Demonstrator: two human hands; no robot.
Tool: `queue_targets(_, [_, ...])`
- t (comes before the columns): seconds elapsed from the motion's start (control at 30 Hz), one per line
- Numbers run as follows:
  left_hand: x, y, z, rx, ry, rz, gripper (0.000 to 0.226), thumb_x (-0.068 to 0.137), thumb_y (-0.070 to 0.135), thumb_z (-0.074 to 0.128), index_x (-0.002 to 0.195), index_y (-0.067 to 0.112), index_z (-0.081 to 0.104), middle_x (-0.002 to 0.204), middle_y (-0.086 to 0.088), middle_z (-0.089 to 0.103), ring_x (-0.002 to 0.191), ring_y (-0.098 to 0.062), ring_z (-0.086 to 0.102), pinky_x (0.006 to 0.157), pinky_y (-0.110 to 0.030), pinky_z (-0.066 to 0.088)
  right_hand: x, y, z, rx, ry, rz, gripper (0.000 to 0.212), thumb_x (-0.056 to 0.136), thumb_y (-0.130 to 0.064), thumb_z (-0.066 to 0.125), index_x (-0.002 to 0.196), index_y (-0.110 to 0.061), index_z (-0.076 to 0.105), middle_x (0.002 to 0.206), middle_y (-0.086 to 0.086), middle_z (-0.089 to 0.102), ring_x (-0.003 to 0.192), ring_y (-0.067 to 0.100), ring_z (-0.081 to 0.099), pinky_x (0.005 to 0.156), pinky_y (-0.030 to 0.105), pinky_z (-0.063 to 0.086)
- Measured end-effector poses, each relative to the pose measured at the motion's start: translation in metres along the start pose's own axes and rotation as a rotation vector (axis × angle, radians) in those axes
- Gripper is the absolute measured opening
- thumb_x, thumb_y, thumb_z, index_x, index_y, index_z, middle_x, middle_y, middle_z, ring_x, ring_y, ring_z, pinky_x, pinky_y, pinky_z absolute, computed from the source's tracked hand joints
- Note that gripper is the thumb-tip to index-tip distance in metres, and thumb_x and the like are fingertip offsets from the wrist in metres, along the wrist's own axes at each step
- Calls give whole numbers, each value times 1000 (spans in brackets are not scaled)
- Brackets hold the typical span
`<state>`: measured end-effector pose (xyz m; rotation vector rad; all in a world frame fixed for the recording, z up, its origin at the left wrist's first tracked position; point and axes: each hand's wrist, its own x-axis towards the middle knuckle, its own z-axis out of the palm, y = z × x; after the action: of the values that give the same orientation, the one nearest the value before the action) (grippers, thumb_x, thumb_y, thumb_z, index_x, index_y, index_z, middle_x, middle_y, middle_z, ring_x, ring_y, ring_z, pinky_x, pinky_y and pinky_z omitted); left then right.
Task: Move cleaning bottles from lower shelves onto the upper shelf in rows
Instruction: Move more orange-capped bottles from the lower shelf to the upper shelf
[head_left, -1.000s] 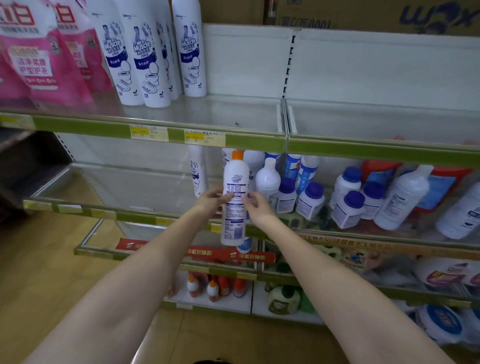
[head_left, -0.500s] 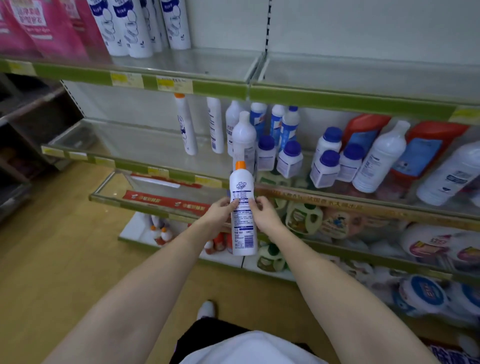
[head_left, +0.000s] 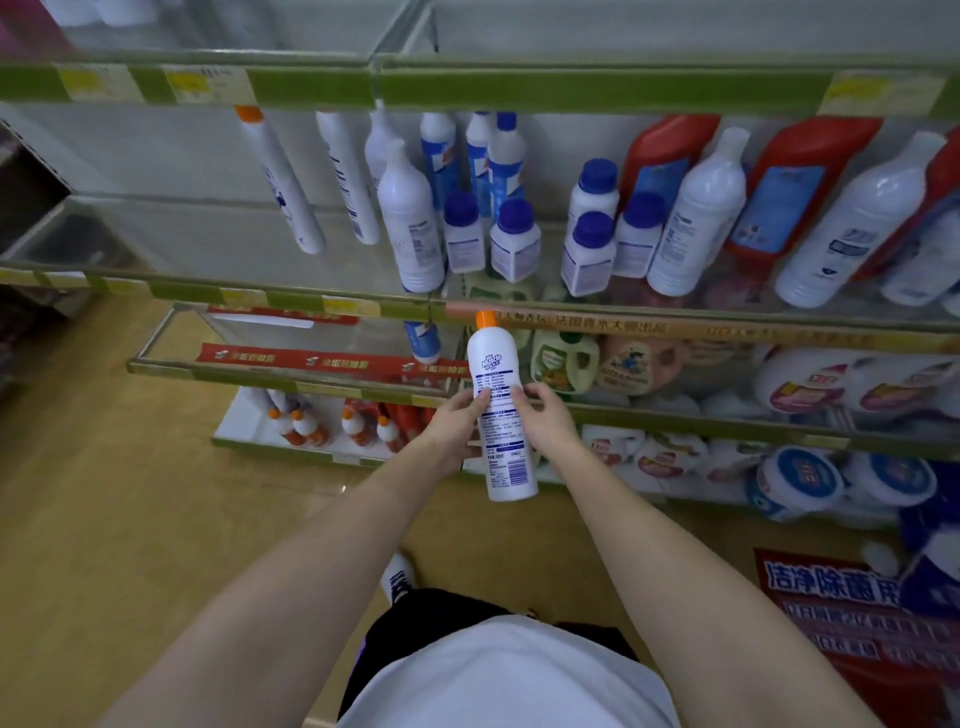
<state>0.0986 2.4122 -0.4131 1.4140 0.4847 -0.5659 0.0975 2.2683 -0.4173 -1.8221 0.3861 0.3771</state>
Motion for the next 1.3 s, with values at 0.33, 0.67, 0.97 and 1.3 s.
queue_targets(0.33, [12,-14,34,-3,-10,-86,28,96,38,65,116,19,66,114,-13,71,102,-33,68,90,-50,56,-2,22,-31,7,51,121,31,102,-49,50,121,-25,49,113,2,68,92,20,70,85,47,60])
queue_targets(0.67, [6,-7,32,1,-129,-143,50,93,63,54,122,25,68,119,-16,70,110,-35,67,96,-50,55,7,23,-41,222,-136,305,96,68,-79,72,140,-22,43,121,3,64,100,25,68,88,47,58])
queue_targets(0.97, [11,3,31,9,-45,-77,34,97,38,61,116,11,68,100,-10,68,85,-25,66,76,-39,57,17,15,-56,383,-176,315,79,68,-70,80,121,-14,63,101,15,76,90,32,73,86,48,61])
queue_targets(1.3, [12,6,30,72,-141,-67,45,89,47,70,123,18,61,118,-9,70,108,-30,67,92,-48,55,12,-1,-59,450,-201,215,52,93,-33,71,137,-15,48,117,10,74,104,28,72,93,53,57])
